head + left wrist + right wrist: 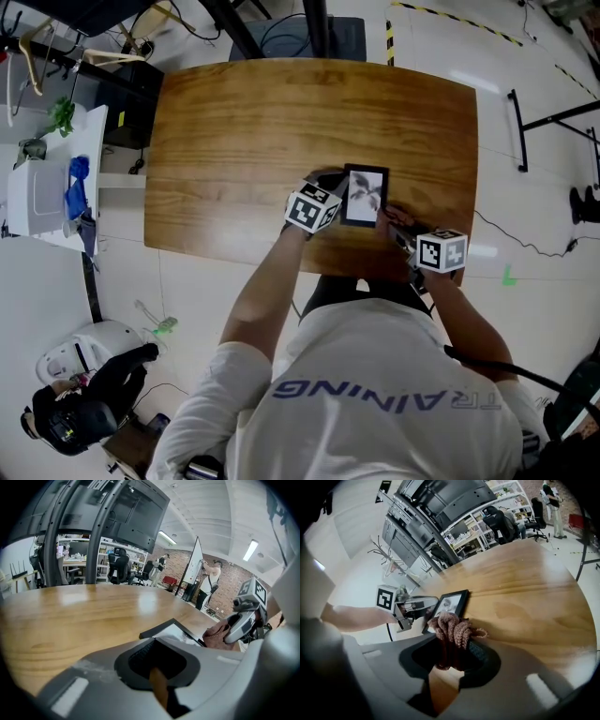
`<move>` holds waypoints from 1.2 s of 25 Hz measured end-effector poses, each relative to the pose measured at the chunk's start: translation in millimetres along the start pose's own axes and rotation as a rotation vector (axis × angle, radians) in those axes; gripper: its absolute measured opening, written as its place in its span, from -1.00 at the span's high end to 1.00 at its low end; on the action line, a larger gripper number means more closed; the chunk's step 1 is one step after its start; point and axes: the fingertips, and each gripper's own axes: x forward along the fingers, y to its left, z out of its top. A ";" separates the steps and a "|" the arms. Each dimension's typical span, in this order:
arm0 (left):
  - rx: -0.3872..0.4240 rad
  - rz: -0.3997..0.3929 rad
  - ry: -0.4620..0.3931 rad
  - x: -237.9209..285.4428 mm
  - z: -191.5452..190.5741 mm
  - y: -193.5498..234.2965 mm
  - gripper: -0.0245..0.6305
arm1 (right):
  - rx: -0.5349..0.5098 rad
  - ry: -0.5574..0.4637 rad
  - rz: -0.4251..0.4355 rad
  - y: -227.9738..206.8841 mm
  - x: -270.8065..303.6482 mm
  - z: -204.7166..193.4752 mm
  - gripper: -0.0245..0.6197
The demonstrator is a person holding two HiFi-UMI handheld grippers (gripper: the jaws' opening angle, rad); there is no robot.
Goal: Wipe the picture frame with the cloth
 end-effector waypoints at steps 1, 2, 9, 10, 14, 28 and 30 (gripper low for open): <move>0.004 0.001 -0.001 0.2 -0.5 1.4 0.90 | -0.005 -0.008 -0.006 -2.6 -0.4 -1.3 0.55; 0.006 0.006 -0.003 0.1 -1.8 3.3 0.90 | -0.012 -0.016 -0.006 -3.4 0.3 -2.9 0.55; -0.034 0.084 -0.097 -23.3 12.8 3.3 0.91 | -0.167 -0.239 0.075 25.2 -34.5 40.7 0.56; -0.027 0.091 -0.134 -33.9 26.5 -2.1 0.91 | -0.194 -0.296 0.072 27.6 -48.2 56.7 0.57; -0.016 0.138 -0.308 -93.4 92.0 -26.9 0.91 | -0.288 -0.526 0.022 31.9 -115.9 122.0 0.57; 0.071 0.404 -0.680 -251.1 184.3 -47.1 0.91 | -0.481 -0.809 -0.179 34.3 -259.4 211.8 0.57; 0.062 0.398 -0.683 -246.9 183.3 -49.0 0.91 | -0.484 -0.803 -0.184 31.0 -258.6 214.1 0.57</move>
